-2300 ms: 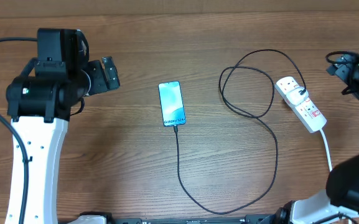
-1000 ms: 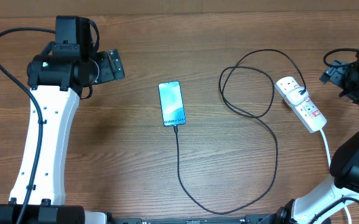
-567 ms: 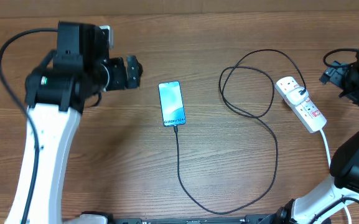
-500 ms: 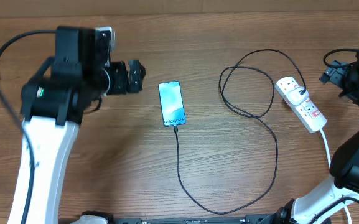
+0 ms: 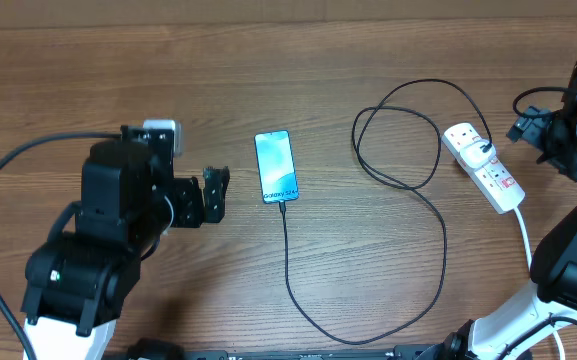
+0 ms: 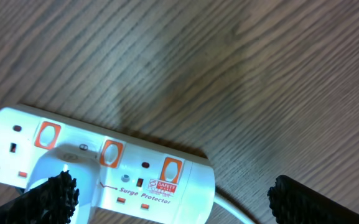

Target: Plug charger to phone and switch on socket

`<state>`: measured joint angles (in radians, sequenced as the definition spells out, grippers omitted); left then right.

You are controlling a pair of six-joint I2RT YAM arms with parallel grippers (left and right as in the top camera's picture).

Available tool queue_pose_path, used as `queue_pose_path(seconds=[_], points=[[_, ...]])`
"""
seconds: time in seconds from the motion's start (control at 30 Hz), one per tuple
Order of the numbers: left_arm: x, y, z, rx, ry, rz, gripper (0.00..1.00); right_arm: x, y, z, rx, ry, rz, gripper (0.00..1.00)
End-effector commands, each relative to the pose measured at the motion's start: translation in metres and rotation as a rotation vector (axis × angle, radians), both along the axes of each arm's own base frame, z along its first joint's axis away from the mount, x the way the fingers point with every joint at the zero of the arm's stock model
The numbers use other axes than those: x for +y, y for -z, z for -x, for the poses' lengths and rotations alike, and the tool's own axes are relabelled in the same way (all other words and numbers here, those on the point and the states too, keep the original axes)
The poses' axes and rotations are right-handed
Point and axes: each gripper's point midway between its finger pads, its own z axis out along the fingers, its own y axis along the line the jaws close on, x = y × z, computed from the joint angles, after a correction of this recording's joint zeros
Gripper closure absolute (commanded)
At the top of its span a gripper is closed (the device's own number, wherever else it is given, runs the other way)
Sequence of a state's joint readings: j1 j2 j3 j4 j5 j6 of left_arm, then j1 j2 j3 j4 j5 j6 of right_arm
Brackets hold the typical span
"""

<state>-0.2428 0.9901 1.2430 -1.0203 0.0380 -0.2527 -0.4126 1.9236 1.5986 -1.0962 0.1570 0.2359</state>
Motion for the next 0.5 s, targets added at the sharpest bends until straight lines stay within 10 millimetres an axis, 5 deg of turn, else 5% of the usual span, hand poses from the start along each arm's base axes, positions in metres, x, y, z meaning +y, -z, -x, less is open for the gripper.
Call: queue_pose_path(seconds=[0.0,0.23,0.47], points=[[0.014,0.003,0.004,-0.013,-0.063,-0.042,0.00,-0.002,0.010,0.001,-0.004,0.003,0.001,0.00],[0.012,0.015,-0.004,0.034,-0.063,-0.057,0.00,-0.012,0.025,0.008,0.002,-0.016,0.006,0.00],[0.009,0.034,-0.014,0.102,-0.062,-0.076,0.01,-0.001,0.027,0.000,-0.083,-0.184,-0.139,0.00]])
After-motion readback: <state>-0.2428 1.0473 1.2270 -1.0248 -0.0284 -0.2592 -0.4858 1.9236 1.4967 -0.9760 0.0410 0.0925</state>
